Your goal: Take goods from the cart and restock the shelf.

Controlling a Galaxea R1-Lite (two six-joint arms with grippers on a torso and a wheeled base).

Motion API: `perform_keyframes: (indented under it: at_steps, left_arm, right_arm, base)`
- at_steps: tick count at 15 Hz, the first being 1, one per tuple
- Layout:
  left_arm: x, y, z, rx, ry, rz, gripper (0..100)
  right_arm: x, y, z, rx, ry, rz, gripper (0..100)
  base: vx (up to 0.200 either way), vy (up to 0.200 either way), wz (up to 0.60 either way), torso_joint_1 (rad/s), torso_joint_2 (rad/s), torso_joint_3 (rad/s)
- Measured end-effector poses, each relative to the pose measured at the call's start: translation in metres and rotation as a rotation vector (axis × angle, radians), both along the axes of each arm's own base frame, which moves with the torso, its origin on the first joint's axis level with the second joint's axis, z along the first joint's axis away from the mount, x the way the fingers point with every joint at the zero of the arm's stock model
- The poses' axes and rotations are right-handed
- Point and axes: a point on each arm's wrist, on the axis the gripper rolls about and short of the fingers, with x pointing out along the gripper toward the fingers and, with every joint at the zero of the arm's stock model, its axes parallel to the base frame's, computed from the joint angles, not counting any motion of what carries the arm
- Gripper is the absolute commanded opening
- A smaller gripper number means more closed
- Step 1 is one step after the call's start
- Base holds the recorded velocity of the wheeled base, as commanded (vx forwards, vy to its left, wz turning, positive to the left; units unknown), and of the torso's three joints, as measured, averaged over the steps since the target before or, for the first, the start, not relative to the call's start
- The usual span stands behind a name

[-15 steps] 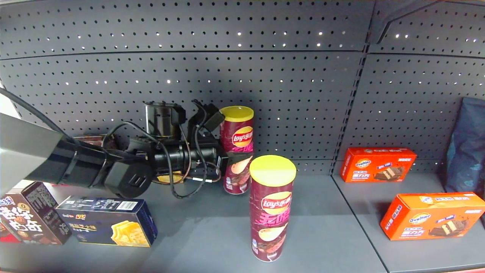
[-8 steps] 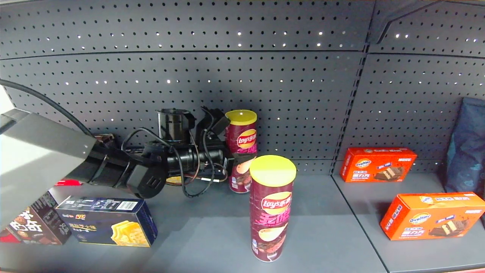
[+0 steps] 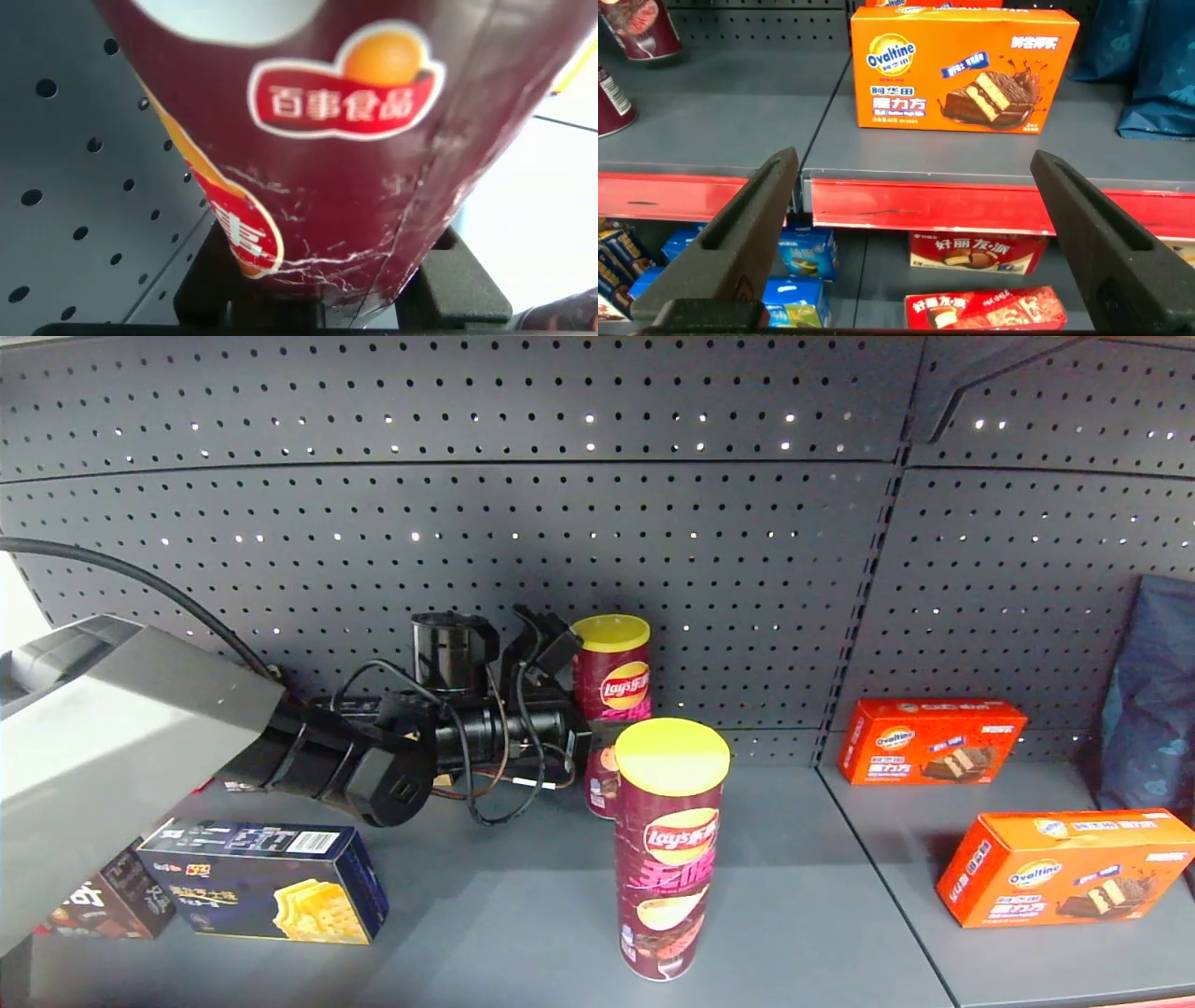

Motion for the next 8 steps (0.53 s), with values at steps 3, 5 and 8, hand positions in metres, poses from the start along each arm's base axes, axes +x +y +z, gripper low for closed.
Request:
perform_keyframes:
  at_steps: [3,5,8]
  left_arm:
    - [0.0018,0.0018,-0.0021,0.002,0.004,0.003,0]
    - [0.0020,0.0020,-0.0032,0.003,0.006,0.002,0]
    - [0.0023,0.0019,-0.0055,0.006,0.012,0.002,0]
  right_arm:
    - [0.0000,0.0000,0.0000,0.000,0.000,0.002,100]
    - [0.0000,0.0000,0.0000,0.000,0.000,0.001,100]
    - [0.0000,0.0000,0.0000,0.000,0.000,0.001,100]
  base:
    - [0.000,0.000,0.00,0.000,0.00,0.000]
    - [0.000,0.000,0.00,0.000,0.00,0.000]
    - [0.000,0.000,0.00,0.000,0.00,0.000]
